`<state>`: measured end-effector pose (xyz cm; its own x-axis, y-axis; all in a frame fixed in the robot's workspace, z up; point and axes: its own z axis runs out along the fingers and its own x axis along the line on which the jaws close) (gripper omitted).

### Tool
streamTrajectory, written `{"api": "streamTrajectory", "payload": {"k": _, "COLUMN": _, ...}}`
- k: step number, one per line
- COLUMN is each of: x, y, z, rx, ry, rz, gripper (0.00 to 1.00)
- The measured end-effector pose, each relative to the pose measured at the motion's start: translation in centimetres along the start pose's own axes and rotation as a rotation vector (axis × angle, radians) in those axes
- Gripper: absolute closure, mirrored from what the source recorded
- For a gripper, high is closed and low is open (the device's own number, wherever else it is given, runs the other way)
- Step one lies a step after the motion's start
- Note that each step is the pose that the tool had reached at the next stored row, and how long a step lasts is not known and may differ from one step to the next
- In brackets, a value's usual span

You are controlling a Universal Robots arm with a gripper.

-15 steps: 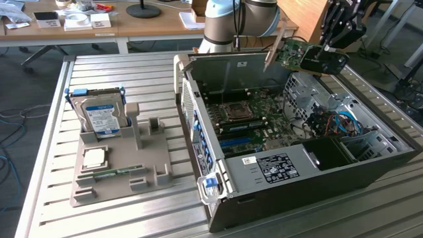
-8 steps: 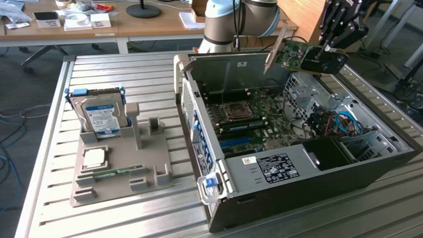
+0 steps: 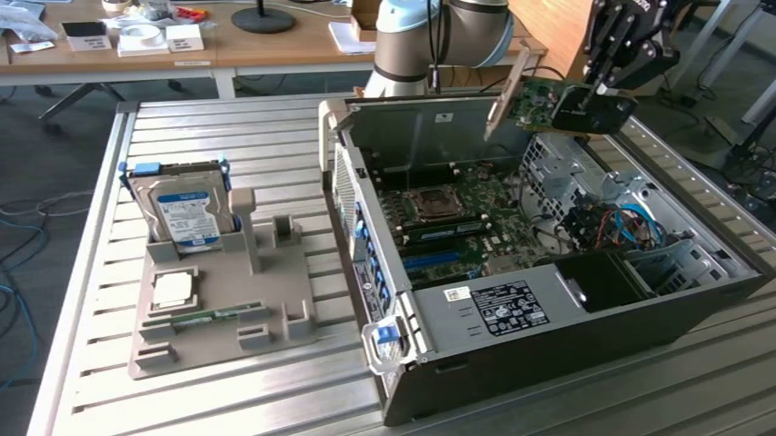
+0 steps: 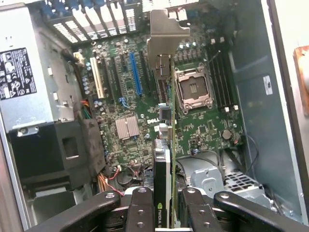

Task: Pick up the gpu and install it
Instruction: 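Insert the gpu into the slot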

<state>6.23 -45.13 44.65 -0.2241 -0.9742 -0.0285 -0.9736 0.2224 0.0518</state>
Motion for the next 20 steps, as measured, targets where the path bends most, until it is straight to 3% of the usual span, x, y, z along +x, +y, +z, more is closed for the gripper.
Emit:
{"api": "streamTrajectory", "payload": {"k": 13, "x": 0.02, "y": 0.09, "z": 0.01, "rx": -0.0039, "ry": 0.007, "rz": -0.136, "gripper": 0.73}}
{"api": "streamTrajectory", "payload": {"k": 20, "x": 0.02, "y": 0.09, "z": 0.01, "rx": -0.0039, "ry": 0.0071, "rz": -0.139, "gripper": 0.73}}
